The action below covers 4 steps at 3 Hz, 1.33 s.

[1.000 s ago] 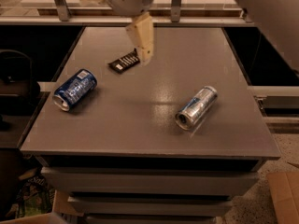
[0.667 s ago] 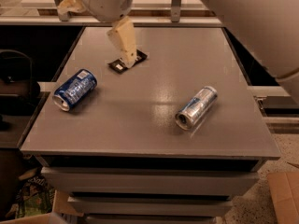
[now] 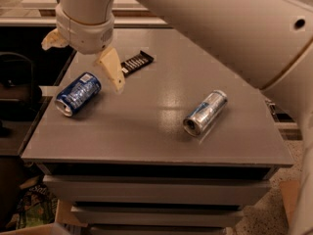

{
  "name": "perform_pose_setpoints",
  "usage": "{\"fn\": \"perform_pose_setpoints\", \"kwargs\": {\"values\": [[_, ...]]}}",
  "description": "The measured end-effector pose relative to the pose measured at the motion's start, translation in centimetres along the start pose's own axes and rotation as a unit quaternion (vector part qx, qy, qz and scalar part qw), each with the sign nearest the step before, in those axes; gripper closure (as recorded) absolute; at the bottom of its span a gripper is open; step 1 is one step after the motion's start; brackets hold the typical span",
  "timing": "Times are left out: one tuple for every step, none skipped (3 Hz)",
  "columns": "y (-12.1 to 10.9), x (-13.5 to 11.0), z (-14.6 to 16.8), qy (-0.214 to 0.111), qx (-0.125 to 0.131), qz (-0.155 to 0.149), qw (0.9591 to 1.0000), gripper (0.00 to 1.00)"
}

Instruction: Pick pepsi can

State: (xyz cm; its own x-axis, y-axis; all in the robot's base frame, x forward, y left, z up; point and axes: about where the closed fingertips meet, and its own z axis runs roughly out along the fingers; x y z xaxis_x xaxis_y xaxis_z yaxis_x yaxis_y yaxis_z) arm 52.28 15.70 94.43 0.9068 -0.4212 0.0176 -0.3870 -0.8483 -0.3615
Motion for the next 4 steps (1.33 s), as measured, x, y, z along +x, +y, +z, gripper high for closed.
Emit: {"fn": "perform_pose_setpoints", "kwargs": {"values": [[0.1, -0.1, 0.2, 0.000, -0.003, -0.001, 1.0000, 0.00], [0.1, -0.1, 0.5, 0.001, -0.010, -0.006, 0.9999, 0.00], [-0.3, 0.0, 3.2, -0.020, -0.024, -0.024, 0.9992, 0.00], [-0.6, 0.1, 6.3, -0.043, -0.044, -0.036, 0.9974, 0.00]]}}
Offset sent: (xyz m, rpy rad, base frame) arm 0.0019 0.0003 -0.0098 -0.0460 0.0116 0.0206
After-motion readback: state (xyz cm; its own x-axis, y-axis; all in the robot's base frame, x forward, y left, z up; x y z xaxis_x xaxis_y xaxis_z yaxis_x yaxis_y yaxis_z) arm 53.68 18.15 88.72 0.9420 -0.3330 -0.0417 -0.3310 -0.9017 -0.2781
